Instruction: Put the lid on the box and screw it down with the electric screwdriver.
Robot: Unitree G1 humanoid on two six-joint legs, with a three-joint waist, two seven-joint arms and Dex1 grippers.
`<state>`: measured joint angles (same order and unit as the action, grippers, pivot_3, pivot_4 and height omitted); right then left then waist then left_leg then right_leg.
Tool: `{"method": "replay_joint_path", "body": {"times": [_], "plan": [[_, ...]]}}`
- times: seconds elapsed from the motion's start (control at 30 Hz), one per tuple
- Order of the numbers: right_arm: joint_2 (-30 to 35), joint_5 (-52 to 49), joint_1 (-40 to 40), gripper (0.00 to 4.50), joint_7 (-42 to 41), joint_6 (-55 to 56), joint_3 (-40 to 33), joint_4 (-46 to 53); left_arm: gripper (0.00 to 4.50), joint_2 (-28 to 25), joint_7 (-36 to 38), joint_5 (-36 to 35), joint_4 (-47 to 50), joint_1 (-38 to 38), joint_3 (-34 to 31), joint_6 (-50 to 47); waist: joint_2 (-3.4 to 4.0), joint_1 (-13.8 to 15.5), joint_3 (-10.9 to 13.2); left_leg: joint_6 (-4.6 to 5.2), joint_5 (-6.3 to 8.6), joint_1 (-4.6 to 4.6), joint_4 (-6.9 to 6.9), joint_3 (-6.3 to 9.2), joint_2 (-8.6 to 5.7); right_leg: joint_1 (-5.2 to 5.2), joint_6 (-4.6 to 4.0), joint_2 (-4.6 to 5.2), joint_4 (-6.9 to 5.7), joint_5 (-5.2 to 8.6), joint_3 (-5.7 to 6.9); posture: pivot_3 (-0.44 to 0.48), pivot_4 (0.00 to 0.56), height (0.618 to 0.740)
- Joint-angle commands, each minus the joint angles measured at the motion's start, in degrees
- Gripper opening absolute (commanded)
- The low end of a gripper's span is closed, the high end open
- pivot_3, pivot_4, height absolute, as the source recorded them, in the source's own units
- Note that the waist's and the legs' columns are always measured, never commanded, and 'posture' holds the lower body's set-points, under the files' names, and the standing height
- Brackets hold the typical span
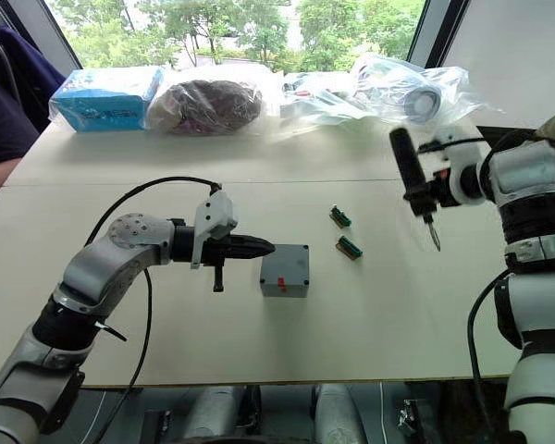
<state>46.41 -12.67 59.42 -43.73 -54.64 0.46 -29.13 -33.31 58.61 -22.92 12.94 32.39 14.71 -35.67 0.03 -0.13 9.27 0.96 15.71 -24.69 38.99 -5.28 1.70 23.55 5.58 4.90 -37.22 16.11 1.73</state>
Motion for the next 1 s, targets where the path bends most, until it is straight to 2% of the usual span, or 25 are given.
{"method": "replay_joint_path", "body": {"times": [0.03,0.17,0.27,0.37,0.5,0.57,1.0], "plan": [[-11.47,-12.58,-5.81,1.81,9.73,3.24,-19.46,26.97,0.00,0.70,0.56,2.41,-5.01,3.40,0.28,2.88,0.00,-0.28,0.01,-0.07,-0.04,0.00,-0.06,0.09,0.02,-0.04,0.00,-0.09,0.00,0.00,0.00,0.000,0.150,0.740],[-24.05,-24.25,-13.87,1.81,17.17,-2.19,-25.97,47.40,0.00,0.89,2.37,2.30,-6.63,5.28,0.43,2.48,0.04,-0.12,0.02,-0.16,-0.10,-0.04,-0.09,0.20,0.13,0.00,0.00,-0.23,-0.02,0.00,0.04,0.000,0.150,0.740],[-28.98,-29.14,-19.71,1.81,20.16,-3.12,-25.59,55.98,0.00,0.47,3.80,2.05,-6.35,5.96,0.38,1.71,0.01,0.69,0.00,-0.15,-0.09,-0.07,-0.01,0.24,0.09,-0.12,0.00,-0.17,0.02,0.00,0.09,0.000,0.150,0.740],[-31.21,-27.40,-27.96,1.81,20.45,1.79,-21.39,60.62,0.00,0.31,5.05,1.81,-5.41,6.34,0.97,0.61,-0.02,0.96,-0.01,0.07,0.04,-0.06,0.13,0.19,-0.08,-0.14,0.06,0.00,-0.01,-0.06,0.05,0.000,0.150,0.740],[-33.13,-27.18,-34.00,1.81,21.23,6.19,-18.03,62.48,0.00,0.47,5.59,2.31,-4.26,6.39,2.04,0.05,-0.01,0.67,-0.01,0.25,0.13,-0.06,0.17,0.26,-0.19,-0.19,0.07,0.06,-0.01,-0.05,0.06,0.000,0.150,0.740],[-35.42,-29.55,-34.61,1.81,23.98,6.92,-19.37,62.40,0.00,1.21,5.13,2.69,-4.15,6.75,2.76,0.00,-0.01,0.55,0.00,0.23,0.12,-0.06,0.16,0.24,-0.17,-0.13,0.07,0.03,-0.02,-0.05,0.02,0.000,0.150,0.740],[-31.15,-27.90,-39.99,1.81,23.83,10.55,-13.88,63.74,0.00,3.98,5.04,9.47,-10.10,8.17,8.68,3.85,-0.01,0.74,-0.01,0.27,0.14,-0.06,0.13,0.26,-0.09,-0.12,0.07,-0.09,-0.01,-0.05,0.02,0.000,0.150,0.740]]}}
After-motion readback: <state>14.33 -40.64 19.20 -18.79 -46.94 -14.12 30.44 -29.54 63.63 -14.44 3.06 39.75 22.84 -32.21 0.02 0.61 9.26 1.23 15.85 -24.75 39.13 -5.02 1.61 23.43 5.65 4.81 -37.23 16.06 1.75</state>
